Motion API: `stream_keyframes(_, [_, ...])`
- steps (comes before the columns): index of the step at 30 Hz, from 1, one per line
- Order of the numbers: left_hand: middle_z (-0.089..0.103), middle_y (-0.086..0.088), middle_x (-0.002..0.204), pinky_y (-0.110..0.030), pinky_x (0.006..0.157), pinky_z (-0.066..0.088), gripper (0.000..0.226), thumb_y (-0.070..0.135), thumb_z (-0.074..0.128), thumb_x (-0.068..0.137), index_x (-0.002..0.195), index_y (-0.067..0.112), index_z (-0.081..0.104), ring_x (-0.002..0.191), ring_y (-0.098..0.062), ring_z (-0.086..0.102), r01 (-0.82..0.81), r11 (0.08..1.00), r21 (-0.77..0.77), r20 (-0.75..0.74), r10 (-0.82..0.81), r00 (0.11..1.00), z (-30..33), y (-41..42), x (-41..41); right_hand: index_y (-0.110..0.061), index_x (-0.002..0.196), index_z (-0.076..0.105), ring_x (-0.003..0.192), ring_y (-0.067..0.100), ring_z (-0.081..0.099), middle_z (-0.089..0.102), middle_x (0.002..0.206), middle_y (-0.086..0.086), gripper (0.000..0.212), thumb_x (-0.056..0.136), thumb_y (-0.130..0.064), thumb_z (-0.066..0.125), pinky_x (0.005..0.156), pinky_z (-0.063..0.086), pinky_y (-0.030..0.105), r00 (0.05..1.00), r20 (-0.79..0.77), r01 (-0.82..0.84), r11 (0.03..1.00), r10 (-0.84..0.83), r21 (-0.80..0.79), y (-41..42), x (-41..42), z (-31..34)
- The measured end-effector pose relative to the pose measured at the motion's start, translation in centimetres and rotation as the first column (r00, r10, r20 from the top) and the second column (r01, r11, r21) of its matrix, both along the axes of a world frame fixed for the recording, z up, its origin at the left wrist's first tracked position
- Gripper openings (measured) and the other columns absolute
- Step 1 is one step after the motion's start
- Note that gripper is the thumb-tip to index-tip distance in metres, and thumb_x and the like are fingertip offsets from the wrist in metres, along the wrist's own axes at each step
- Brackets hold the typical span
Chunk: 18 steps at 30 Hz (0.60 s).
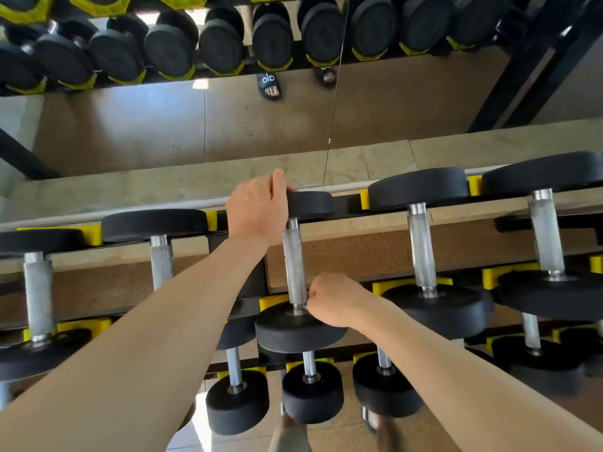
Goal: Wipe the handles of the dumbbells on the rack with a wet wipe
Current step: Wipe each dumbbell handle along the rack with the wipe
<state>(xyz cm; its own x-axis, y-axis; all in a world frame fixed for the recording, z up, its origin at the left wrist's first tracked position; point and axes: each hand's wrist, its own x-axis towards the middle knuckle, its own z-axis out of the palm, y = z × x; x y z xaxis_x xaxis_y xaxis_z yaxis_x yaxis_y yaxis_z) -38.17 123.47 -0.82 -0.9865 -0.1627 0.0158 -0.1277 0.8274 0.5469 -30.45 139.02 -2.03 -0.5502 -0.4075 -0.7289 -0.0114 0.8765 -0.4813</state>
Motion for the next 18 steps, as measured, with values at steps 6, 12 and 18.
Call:
stream_keyframes(6, [0.068, -0.005, 0.081, -0.045, 0.069, 0.057, 0.053, 0.038, 0.025, 0.103, 0.086, 0.016, 0.070, 0.073, -0.021, 0.062, -0.088, 0.995, -0.041, 0.125, 0.093, 0.988, 1.4, 1.2, -0.4, -0.010, 0.099, 0.064, 0.072, 0.014, 0.059, 0.061, 0.079, 0.000, 0.022, 0.097, -0.024, 0.049, 0.065, 0.050, 0.025, 0.984, -0.119, -0.138, 0.989, 0.131, -0.050, 2.6, 1.0, 3.2])
stream_keyframes(12, [0.058, -0.006, 0.069, -0.037, 0.068, 0.047, 0.045, 0.031, 0.030, 0.107, 0.083, 0.012, 0.062, 0.064, -0.022, 0.056, -0.004, 0.981, -0.192, 0.088, 0.021, 0.996, 3.2, 5.3, -0.4, -0.018, 0.116, 0.061, 0.079, 0.019, 0.062, 0.062, 0.088, 0.001, 0.023, 0.098, -0.026, 0.047, 0.067, 0.052, 0.032, 0.898, -0.357, -0.233, 0.966, 0.257, 0.110, 9.0, 1.1, 4.8])
stream_keyframes(18, [0.067, -0.005, 0.093, -0.047, 0.079, 0.054, 0.037, 0.032, 0.030, 0.108, 0.107, 0.013, 0.062, 0.086, -0.024, 0.063, 0.128, 0.989, 0.067, 0.035, -0.131, 0.991, 4.0, 10.8, -2.1, -0.022, 0.126, 0.052, 0.070, 0.007, 0.059, 0.059, 0.088, -0.006, 0.027, 0.102, -0.027, 0.041, 0.061, 0.052, 0.024, 0.832, -0.550, 0.037, 0.997, -0.071, -0.073, 12.2, -3.6, 5.0])
